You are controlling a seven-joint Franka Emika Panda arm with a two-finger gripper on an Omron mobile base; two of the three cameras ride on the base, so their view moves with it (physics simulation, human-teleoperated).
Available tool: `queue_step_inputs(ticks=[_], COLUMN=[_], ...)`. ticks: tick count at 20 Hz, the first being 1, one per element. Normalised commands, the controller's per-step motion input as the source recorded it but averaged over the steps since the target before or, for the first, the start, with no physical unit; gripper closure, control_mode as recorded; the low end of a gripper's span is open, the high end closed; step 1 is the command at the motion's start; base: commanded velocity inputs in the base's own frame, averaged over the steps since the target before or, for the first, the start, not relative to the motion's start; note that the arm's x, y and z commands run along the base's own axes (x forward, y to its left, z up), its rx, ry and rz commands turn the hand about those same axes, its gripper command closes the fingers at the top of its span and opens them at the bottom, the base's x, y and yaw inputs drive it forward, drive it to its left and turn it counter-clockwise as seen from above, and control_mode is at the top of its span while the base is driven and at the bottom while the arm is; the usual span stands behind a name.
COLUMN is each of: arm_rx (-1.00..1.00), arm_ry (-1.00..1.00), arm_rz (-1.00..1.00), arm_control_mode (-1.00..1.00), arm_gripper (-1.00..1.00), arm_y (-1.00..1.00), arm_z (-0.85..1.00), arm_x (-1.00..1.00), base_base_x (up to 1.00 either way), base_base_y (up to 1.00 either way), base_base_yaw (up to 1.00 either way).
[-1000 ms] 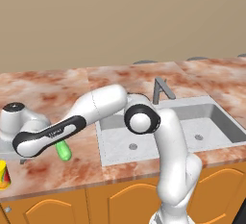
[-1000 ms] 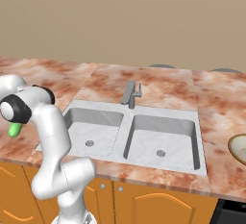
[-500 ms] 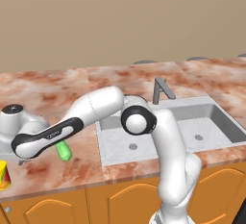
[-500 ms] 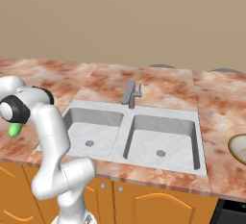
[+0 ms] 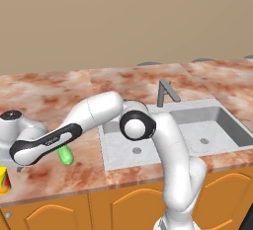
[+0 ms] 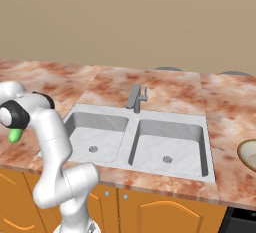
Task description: Remove the corn and garlic from the sink. Then move the bowl and cup from the counter to the sink for washing.
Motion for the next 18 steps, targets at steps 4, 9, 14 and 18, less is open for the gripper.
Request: queue_step_inputs(ticks=[4,9,14,18], arm_rx=[-0.01,-0.01,-0.04,-0.04], arm_ry=[0.02,0.04,0.06,0.06], arm_rz=[-0.04,-0.04,-0.05,-0.08], arm_control_mode=[-1.0,-1.0,-1.0,-1.0], arm_gripper=[-1.0,-1.0,1.0,1.0], arm_y=[0.13,0.12,0.11,0.01], arm_z=[-0.12,-0.15,-0.14,-0.11], arm_x=[0.03,0.03,0.01,-0.03], base_base_x=[0.0,0.0,0.0,0.0], base_base_y=[0.0,0.0,0.0,0.0], base_base_yaw=[0.0,0.0,0.0,0.0])
